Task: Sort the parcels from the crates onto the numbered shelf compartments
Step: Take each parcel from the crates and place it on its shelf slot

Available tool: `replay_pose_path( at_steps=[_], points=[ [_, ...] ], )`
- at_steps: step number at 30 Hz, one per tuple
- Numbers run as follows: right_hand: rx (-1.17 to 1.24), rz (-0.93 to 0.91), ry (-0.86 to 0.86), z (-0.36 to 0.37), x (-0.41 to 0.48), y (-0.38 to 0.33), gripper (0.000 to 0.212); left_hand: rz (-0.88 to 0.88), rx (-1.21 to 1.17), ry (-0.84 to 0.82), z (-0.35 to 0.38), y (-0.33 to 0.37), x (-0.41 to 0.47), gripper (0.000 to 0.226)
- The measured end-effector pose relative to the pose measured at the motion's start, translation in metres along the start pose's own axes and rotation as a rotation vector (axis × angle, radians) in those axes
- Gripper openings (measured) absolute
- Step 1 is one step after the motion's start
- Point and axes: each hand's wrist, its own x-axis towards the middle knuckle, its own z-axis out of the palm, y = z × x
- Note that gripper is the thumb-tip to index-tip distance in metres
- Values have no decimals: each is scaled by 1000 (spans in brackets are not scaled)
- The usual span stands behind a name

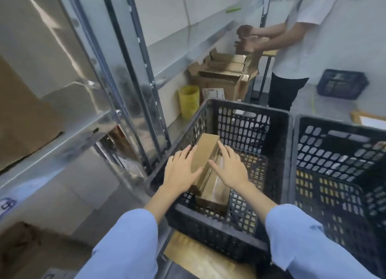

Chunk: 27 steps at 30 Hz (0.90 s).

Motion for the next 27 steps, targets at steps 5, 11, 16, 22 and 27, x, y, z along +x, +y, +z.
replay_pose_path(
  at_steps=[5,11,16,22,27],
  points=[
    [108,22,-29,23,2,3,79,1,-66,-110,24,-7,18,76],
    [199,86,-116,40,-3,3,82,20,-133,-266,39,-14,34,77],
    [279,120,-178,46,-8,6,83,-39,-240,-394,50,-16,31,78],
    [313,164,-220,50,-10,9,82,-101,-338,-458,60,-20,33,83],
    [279,198,-242,53,-12,16,82,-76,-405,-457,65,-20,37,85]
  ],
)
